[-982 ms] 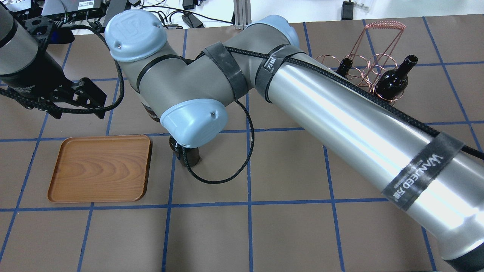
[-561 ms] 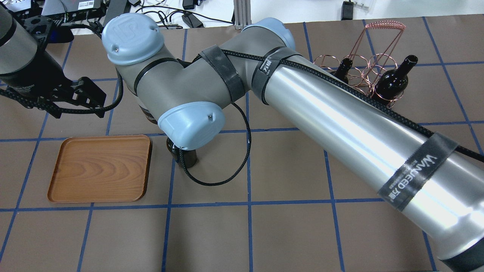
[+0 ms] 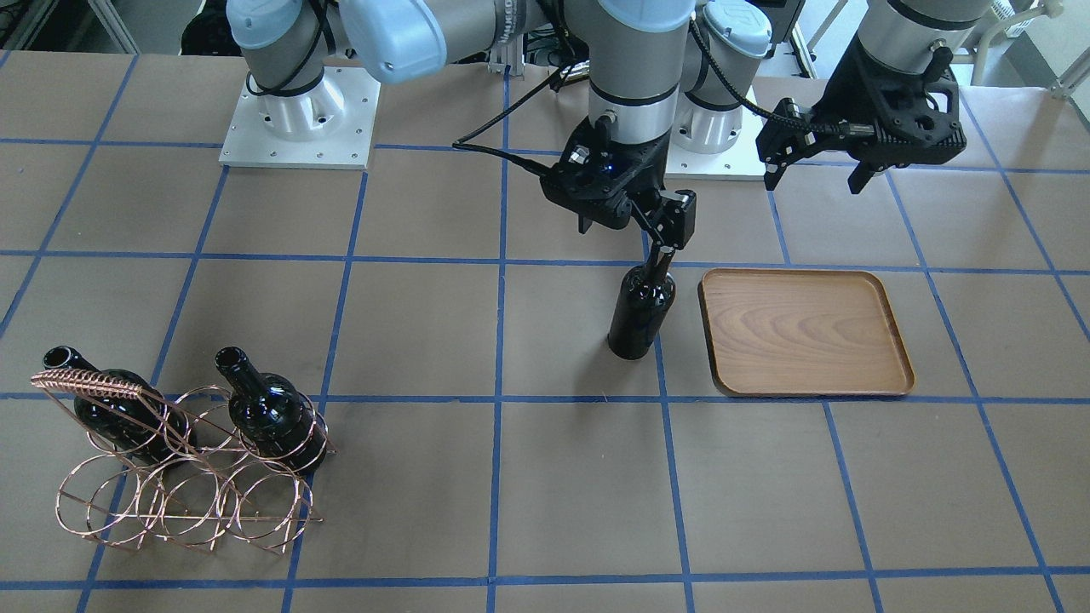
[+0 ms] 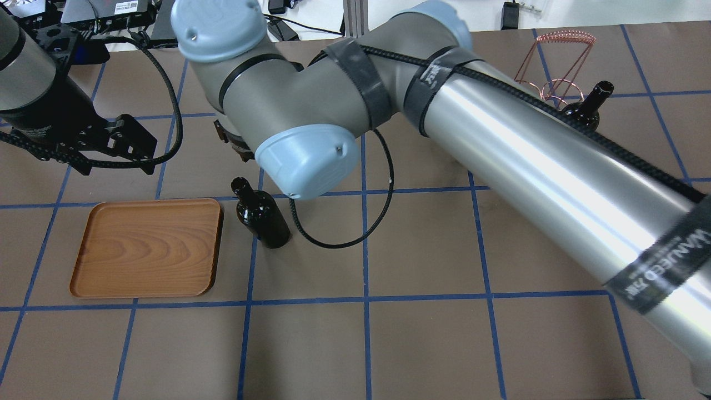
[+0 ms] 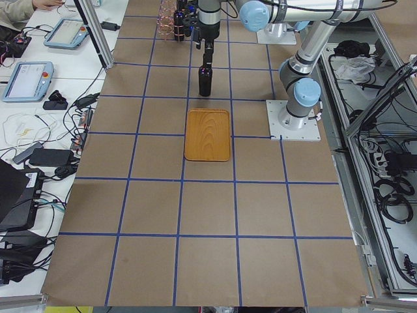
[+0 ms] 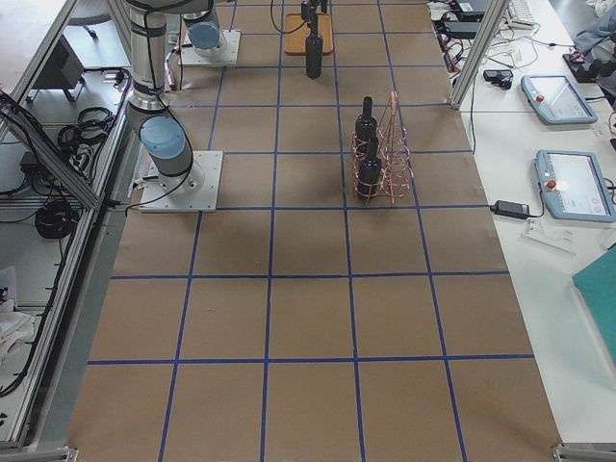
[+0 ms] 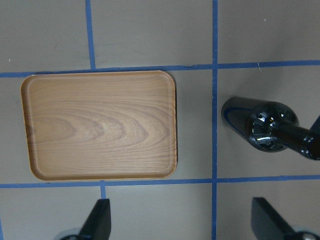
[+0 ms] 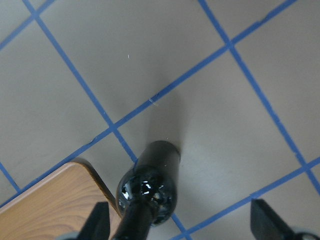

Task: Take wine from basket and place on tray
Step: 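Open the right gripper and withdraw it back over the rack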

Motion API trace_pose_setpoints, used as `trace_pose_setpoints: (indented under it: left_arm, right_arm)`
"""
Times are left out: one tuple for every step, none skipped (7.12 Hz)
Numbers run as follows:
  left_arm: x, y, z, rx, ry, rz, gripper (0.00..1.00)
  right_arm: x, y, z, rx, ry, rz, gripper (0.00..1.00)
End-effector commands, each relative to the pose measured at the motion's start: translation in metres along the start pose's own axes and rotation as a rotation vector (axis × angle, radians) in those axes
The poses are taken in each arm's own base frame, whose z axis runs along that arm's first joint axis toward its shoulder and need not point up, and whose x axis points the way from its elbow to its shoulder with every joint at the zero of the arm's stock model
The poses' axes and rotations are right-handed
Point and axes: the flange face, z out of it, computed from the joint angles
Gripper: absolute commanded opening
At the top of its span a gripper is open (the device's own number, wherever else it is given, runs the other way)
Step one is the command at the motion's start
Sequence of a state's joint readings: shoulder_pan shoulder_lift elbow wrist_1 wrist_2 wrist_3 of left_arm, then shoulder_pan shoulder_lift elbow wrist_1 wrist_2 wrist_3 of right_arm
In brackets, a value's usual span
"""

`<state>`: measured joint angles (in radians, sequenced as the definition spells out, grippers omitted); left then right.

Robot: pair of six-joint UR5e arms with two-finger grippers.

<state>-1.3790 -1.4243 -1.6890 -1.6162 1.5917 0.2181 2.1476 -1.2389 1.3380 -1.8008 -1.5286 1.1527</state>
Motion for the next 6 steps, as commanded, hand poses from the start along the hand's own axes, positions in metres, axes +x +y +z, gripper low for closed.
trace_pose_setpoints:
  left_arm:
    - [0.000,-0.005,0.005,-0.004,0.000,-0.003,1.00]
    - [0.007,-0.009,0.008,0.002,0.008,-0.008,1.00]
    - [0.030,-0.009,0.008,0.010,0.007,-0.011,1.00]
    - [0.065,-0.004,0.009,0.008,0.007,0.013,1.00]
    - [0.095,-0.002,0.014,0.009,0.006,0.056,1.00]
    - [0.119,-0.005,0.023,0.034,0.005,0.106,1.00]
  right_arm:
    - [0.066,-0.064,-0.058,-0.014,0.070,-0.172,1.00]
    - [0.090,-0.089,-0.077,-0.015,0.079,-0.222,1.00]
    - [0.116,-0.122,-0.092,-0.002,0.099,-0.272,1.00]
    - [0.150,-0.141,-0.105,-0.055,0.154,-0.445,1.00]
    - [0.181,-0.164,-0.115,-0.068,0.178,-0.533,1.00]
    - [0.211,-0.165,-0.115,-0.084,0.198,-0.526,0.95]
